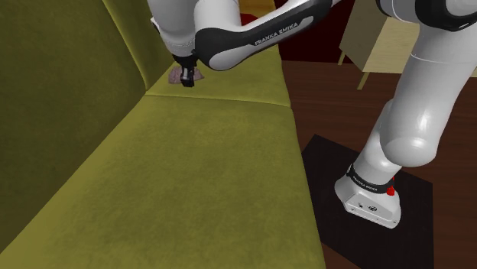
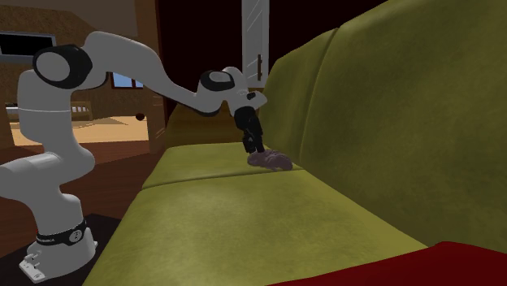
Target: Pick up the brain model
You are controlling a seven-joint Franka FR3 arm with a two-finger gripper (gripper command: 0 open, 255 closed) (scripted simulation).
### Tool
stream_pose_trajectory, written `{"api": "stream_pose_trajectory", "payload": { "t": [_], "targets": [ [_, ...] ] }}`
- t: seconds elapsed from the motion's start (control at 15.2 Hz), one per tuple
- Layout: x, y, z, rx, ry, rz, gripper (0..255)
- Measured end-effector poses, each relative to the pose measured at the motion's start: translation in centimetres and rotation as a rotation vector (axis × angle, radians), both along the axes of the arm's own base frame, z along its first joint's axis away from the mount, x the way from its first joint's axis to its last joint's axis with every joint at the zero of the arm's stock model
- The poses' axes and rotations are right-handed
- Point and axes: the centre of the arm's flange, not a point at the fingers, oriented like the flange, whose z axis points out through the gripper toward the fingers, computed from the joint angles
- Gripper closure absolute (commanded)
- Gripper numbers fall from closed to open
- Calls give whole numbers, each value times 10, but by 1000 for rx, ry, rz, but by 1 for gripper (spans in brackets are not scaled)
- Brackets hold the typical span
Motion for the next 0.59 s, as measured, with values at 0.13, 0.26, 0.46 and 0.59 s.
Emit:
{"api": "stream_pose_trajectory", "payload": {
  "t": [0.13, 0.26, 0.46, 0.59],
  "targets": [
    [1, -1, 12, 0, 0, 0, 255],
    [0, -1, 21, 0, 0, 0, 255],
    [0, -2, 38, 0, 0, 0, 255],
    [0, -1, 49, 0, 0, 0, 255]
  ]
}}
